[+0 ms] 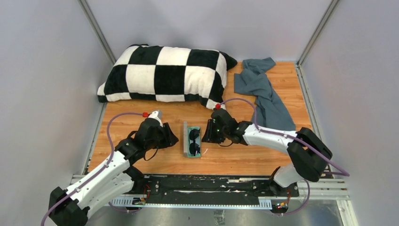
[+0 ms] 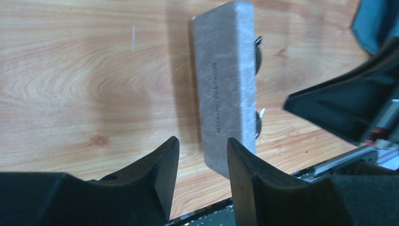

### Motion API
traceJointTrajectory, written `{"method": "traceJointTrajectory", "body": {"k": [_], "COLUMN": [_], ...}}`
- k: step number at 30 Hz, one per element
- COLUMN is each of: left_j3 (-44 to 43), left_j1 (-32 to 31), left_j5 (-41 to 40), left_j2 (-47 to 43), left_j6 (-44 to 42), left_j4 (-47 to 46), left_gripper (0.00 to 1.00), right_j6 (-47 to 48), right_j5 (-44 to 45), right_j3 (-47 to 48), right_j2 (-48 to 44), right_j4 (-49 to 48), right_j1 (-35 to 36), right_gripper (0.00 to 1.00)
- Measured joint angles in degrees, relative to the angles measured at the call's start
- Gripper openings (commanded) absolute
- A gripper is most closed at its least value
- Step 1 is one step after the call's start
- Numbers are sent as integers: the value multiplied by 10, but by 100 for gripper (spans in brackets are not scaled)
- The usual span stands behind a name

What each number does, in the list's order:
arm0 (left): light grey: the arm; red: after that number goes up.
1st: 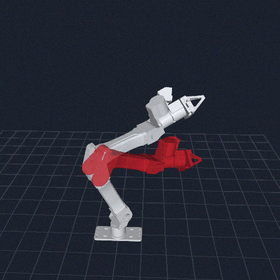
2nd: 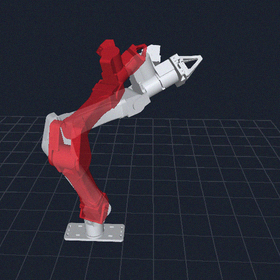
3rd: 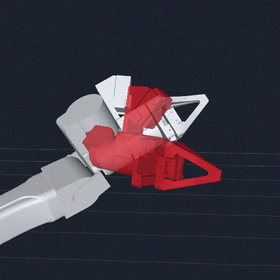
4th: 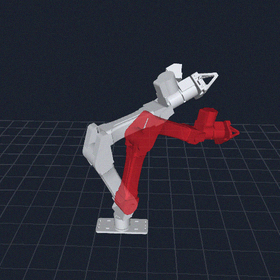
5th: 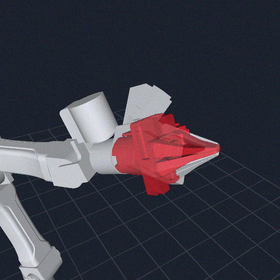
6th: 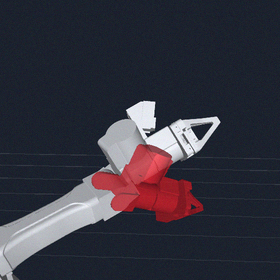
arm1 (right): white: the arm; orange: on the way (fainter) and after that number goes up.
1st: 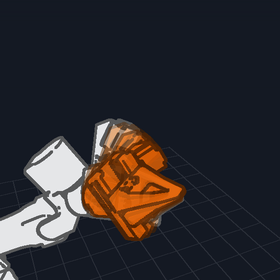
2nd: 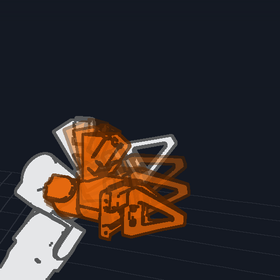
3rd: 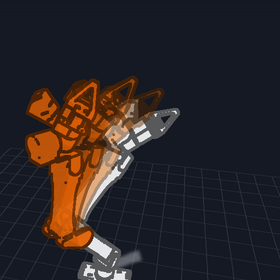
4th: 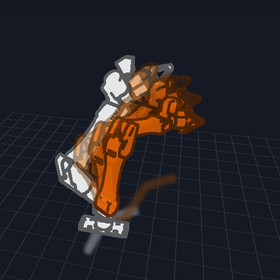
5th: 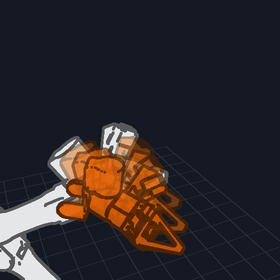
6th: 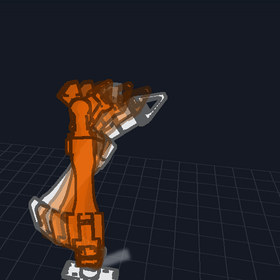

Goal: Organize the sunglasses
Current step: Close the sunglasses case at the center of the board.

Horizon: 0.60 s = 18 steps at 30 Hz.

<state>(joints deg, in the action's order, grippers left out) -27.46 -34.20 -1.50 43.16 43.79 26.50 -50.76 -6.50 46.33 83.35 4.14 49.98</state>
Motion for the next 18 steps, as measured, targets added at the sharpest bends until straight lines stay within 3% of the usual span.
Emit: {"method": "traceJointTrajectory", "body": {"k": [18], "left_j3": [1], "left_j1": [0], "left_j5": [50], "left_j2": [36], "left_j6": [23], "left_j4": [-93], "left_gripper": [37], "right_j6": [-1], "right_j5": [-54], "right_j3": [-5], "right_j2": [82], "right_j4": [-72], "right_j1": [-16], "right_gripper": [21]}}
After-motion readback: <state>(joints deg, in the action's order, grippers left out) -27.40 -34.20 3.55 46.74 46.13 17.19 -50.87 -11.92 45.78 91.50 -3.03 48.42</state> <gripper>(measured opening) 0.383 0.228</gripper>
